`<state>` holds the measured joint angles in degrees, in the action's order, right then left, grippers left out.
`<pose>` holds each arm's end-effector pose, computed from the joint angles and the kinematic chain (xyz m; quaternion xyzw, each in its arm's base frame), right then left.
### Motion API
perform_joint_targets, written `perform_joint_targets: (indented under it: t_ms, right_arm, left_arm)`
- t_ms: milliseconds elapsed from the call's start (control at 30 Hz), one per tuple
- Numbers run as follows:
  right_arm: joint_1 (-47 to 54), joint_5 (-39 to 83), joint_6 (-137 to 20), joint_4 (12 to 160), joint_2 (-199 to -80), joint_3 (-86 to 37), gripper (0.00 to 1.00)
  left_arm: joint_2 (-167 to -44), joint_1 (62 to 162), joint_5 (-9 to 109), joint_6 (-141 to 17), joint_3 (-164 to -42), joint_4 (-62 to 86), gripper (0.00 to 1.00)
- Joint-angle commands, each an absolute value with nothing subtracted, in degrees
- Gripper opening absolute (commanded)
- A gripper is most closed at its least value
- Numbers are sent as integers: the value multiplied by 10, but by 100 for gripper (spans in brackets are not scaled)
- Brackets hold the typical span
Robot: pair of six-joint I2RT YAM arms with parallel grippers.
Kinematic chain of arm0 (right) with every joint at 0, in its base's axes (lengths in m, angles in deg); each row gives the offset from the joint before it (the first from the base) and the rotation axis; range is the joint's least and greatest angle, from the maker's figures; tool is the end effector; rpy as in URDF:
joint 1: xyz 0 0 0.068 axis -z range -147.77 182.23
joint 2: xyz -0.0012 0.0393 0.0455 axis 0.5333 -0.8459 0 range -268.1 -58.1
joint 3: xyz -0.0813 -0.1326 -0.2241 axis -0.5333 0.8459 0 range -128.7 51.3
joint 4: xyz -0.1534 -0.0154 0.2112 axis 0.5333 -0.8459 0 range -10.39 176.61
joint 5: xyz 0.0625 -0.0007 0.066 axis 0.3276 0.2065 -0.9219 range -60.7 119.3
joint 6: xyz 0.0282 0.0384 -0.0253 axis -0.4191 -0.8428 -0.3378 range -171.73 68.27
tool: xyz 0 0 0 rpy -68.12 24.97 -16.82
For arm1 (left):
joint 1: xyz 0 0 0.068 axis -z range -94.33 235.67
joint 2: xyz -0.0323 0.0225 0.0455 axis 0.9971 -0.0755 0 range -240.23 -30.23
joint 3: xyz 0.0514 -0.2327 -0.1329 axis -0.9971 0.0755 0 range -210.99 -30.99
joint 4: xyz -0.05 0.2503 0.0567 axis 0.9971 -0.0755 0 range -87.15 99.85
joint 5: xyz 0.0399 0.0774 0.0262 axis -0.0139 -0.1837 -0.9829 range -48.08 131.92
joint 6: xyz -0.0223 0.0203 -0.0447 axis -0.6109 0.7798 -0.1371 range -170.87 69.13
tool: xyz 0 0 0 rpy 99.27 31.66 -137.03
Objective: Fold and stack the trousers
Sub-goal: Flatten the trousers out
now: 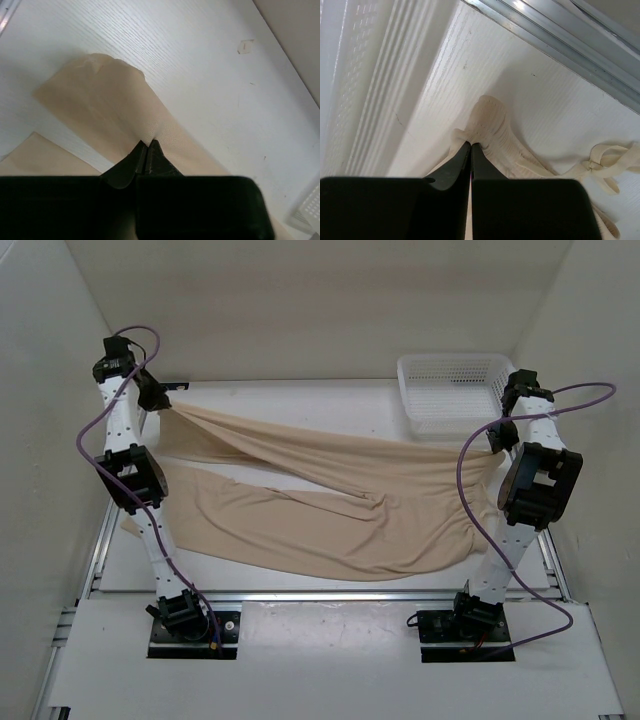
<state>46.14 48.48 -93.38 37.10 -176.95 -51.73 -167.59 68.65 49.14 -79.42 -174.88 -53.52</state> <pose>0.4285 -0.1183 0.2378 0.4804 0.8357 -0.1075 0.2435 0.4896 0.1451 0.2883 -0.3539 0.8888 -0.0887 0.2772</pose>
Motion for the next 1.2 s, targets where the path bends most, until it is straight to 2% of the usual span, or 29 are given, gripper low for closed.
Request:
perform_joint_targets:
  t_ms: [0, 133, 167, 200, 300, 367, 400, 467, 533, 567, 633, 667, 733, 833, 1000, 1067, 1167]
  right_arm:
    - [468, 502, -939, 372, -1738, -519, 0]
    - [468, 502, -939, 372, -1738, -519, 0]
    - [468, 502, -939, 372, -1738, -519, 0]
    - [468, 502, -939, 372, -1738, -519, 0]
    - [468, 502, -939, 372, -1738, -519, 0]
    - [468, 496, -939, 372, -1743, -519, 0]
    - [468, 496, -934, 372, -1743, -519, 0]
    - [468, 496, -934, 372, -1743, -519, 0]
    - [468, 496, -934, 372, -1743, -519, 0]
    - [468, 496, -934, 372, -1743, -519, 0]
    - [468, 491, -934, 372, -1743, -513, 0]
    - [468, 491, -934, 372, -1743, -513, 0]
    - [468, 491, -934, 372, -1743, -507, 0]
    - [468, 491, -934, 372, -1743, -507, 0]
    - [468, 491, -934, 372, -1738, -507, 0]
    - [468, 486, -934, 372, -1738, -507, 0]
    - [468, 486, -934, 372, -1738, -507, 0]
  left_arm:
    - [-1650, 688, 529, -802, -1783, -516, 10]
    - [-1662, 694, 529, -802, -1783, -516, 10]
    - [-1662, 700, 529, -802, -1777, -516, 14]
    - [-1662, 700, 529, -802, -1777, -516, 27]
    - [-1662, 700, 529, -797, -1777, -516, 82]
    - [-1647, 700, 518, -792, -1764, -516, 96]
    - [-1642, 700, 510, -792, -1755, -516, 96]
    - [-1636, 700, 498, -786, -1729, -516, 78]
    - [-1636, 700, 491, -779, -1717, -521, 37]
    - [-1642, 700, 491, -779, -1712, -521, 11]
    - [-1658, 700, 491, -779, -1712, -539, 10]
    - [-1664, 706, 491, -774, -1712, -544, 13]
    - [-1681, 713, 476, -774, -1706, -553, 34]
    - [-1689, 720, 482, -774, -1671, -558, 49]
    - [-1706, 726, 496, -774, -1628, -533, 51]
    - [-1714, 734, 488, -774, -1628, -533, 62]
    - [-1729, 739, 482, -780, -1639, -533, 65]
